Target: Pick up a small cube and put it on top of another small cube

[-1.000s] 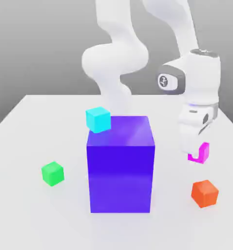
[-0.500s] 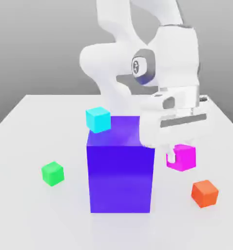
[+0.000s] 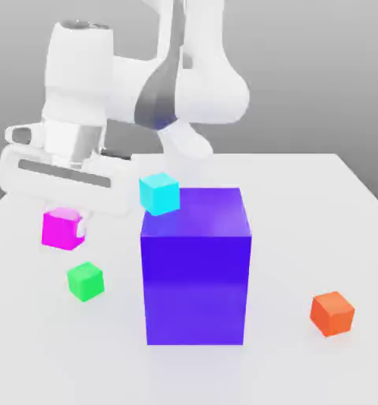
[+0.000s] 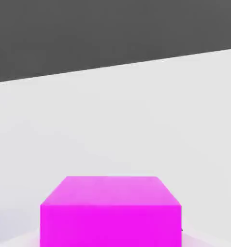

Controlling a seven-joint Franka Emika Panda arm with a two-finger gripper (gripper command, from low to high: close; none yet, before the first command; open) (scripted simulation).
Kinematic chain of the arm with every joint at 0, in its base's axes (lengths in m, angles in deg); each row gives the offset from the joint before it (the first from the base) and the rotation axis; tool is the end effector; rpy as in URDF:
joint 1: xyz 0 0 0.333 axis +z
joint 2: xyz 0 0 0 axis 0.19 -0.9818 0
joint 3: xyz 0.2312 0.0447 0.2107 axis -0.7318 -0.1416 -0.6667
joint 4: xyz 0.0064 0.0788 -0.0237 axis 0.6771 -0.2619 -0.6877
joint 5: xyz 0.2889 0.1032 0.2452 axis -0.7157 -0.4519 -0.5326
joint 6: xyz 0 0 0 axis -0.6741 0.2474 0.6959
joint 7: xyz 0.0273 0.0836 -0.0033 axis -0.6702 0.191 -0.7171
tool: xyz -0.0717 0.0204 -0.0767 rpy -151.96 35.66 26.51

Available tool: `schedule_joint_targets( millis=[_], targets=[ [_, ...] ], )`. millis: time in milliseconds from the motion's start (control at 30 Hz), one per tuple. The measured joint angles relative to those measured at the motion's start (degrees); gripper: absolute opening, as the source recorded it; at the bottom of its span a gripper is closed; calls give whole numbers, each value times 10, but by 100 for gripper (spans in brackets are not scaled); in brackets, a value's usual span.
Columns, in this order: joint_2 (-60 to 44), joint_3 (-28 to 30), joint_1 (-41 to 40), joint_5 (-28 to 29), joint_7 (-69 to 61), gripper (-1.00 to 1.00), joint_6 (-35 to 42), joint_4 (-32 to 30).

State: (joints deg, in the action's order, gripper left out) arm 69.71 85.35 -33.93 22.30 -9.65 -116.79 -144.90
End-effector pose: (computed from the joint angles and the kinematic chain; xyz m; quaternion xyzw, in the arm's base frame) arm 0.2913 -0.2221 0.3106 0.8324 -0.5413 0.1140 0.0328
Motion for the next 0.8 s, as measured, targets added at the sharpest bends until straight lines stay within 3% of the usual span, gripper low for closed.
schedule_joint_targets(
  millis=[267, 533, 700, 733, 800],
  targets=[
    [-30, 57, 12, -50, -56, -100, 25, -62],
    [-126, 90, 69, -129, -109, -100, -60, -61],
    [-201, 96, 97, -206, -161, -100, -133, -62],
    [-211, 95, 102, -218, -170, 100, -143, -62],
    [-211, 95, 110, -218, -170, 100, -143, -62]
  ],
)
